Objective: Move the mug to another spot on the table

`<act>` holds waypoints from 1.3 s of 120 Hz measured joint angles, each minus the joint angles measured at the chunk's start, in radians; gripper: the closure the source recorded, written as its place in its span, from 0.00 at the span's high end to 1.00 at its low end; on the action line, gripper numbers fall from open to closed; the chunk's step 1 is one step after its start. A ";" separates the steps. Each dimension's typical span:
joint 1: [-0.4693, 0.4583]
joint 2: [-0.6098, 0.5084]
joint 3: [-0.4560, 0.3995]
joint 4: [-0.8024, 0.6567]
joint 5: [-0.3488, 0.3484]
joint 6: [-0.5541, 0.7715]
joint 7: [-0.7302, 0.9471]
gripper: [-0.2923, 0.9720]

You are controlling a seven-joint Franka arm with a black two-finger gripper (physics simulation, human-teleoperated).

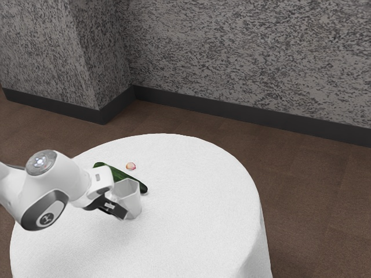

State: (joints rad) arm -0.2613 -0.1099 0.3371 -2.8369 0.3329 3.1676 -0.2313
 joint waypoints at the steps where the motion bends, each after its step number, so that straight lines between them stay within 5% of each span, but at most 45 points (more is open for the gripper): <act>1: 0.000 -0.002 0.000 -0.002 0.000 0.000 -0.001 0.74; 88: 0.015 -0.260 0.037 -0.039 0.011 -0.034 -0.018 0.77; 100: 0.014 -0.264 0.028 0.082 -0.004 -0.157 0.002 0.77; 112: 0.031 -0.254 -0.010 0.224 -0.111 -0.337 0.047 0.77; 131: 0.128 -0.129 -0.130 0.623 -0.254 -0.746 0.120 0.77; 156: 0.262 0.038 -0.338 1.084 -0.313 -1.203 0.183 0.77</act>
State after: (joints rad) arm 0.0003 -0.0716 -0.0007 -1.7532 0.0194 1.9642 -0.0486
